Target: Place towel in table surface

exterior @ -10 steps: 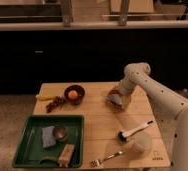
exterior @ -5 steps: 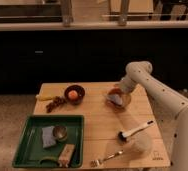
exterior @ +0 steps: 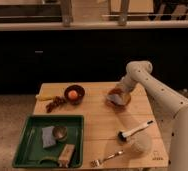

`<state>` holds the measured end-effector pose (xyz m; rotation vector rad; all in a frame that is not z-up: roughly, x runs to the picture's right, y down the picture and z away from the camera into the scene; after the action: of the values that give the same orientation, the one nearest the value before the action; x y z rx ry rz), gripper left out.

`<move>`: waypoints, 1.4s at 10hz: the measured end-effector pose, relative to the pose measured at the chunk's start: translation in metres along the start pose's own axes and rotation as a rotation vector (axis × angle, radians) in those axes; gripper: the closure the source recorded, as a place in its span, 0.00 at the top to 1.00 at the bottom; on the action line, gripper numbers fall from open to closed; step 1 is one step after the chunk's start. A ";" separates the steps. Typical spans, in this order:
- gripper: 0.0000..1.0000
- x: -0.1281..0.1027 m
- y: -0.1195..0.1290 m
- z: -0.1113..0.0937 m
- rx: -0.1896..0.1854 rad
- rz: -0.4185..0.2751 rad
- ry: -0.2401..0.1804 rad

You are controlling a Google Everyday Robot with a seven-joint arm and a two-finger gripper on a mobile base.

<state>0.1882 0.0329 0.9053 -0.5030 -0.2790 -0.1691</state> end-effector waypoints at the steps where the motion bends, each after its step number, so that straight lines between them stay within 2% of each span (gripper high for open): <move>1: 0.52 0.000 0.000 0.002 -0.005 -0.002 0.001; 2: 0.45 0.001 0.001 0.003 -0.011 -0.004 0.003; 3: 0.44 0.000 0.001 0.005 -0.016 -0.005 0.004; 4: 0.46 0.000 0.001 0.006 -0.019 -0.006 0.005; 5: 0.57 -0.001 0.000 0.009 -0.026 -0.008 0.007; 6: 0.62 -0.001 0.001 0.010 -0.031 -0.009 0.008; 7: 0.64 -0.001 0.001 0.011 -0.035 -0.010 0.009; 14: 0.64 0.001 0.001 0.019 -0.060 -0.014 0.017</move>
<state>0.1848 0.0433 0.9208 -0.5586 -0.2617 -0.1952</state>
